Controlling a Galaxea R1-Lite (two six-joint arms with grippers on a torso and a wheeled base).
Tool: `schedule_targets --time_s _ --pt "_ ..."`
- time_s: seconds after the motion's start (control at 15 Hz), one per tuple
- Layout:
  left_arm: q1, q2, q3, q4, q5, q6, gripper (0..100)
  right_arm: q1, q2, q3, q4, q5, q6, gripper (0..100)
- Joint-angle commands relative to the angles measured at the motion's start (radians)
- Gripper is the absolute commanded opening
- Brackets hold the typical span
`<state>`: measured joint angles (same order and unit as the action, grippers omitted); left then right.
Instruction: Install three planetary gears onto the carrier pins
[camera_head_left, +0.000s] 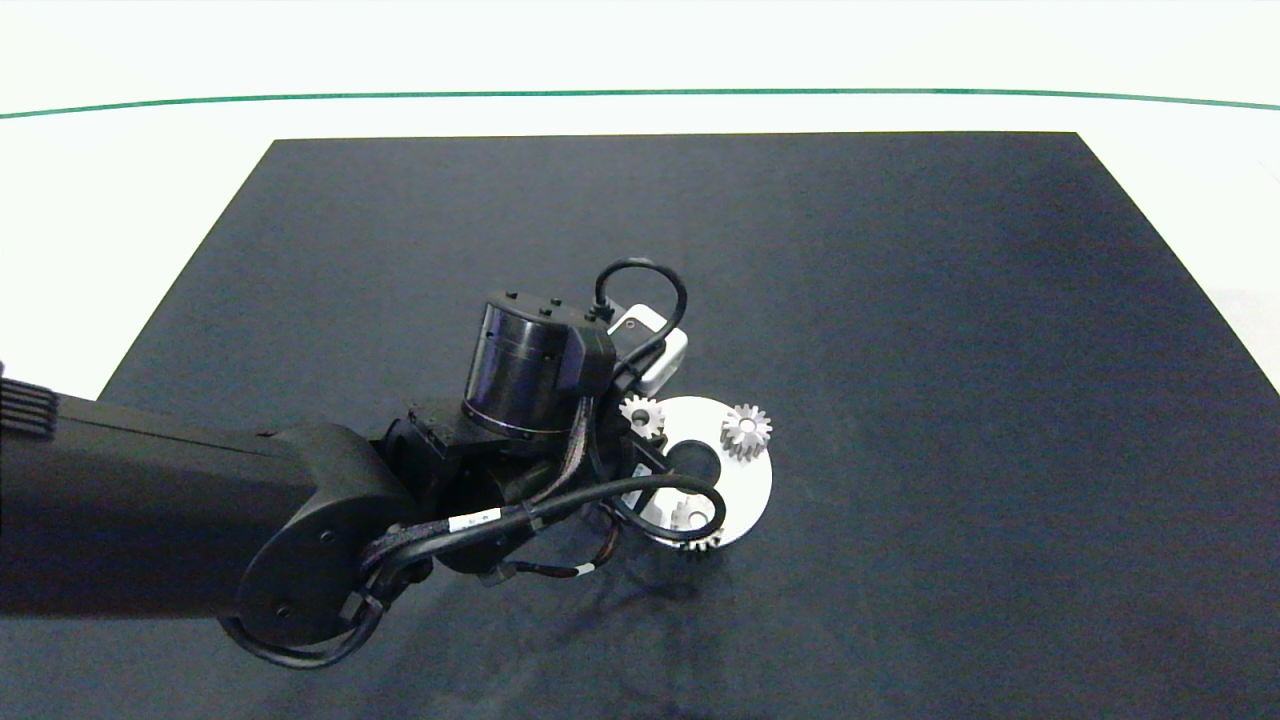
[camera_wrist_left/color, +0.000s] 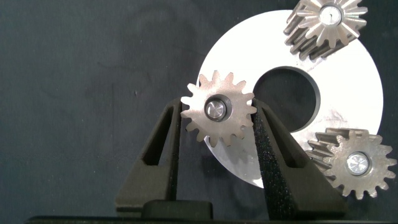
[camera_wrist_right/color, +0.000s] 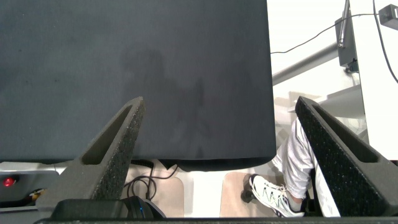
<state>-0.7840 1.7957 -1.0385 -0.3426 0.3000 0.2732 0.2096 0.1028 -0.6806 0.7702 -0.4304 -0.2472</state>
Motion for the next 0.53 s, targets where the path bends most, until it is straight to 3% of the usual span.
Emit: schedule_targets --time_s 0.07,0.53 --pt "0.0 -0.001 0.002 -0.003 0.001 0.001 100 0.001 0.002 -0.002 0.004 -0.002 -0.001 100" --pt "0.002 -0.101 0.011 0.045 0.001 0.0 100 -0.001 0.003 -0.014 0.003 -0.002 -0.003 100"
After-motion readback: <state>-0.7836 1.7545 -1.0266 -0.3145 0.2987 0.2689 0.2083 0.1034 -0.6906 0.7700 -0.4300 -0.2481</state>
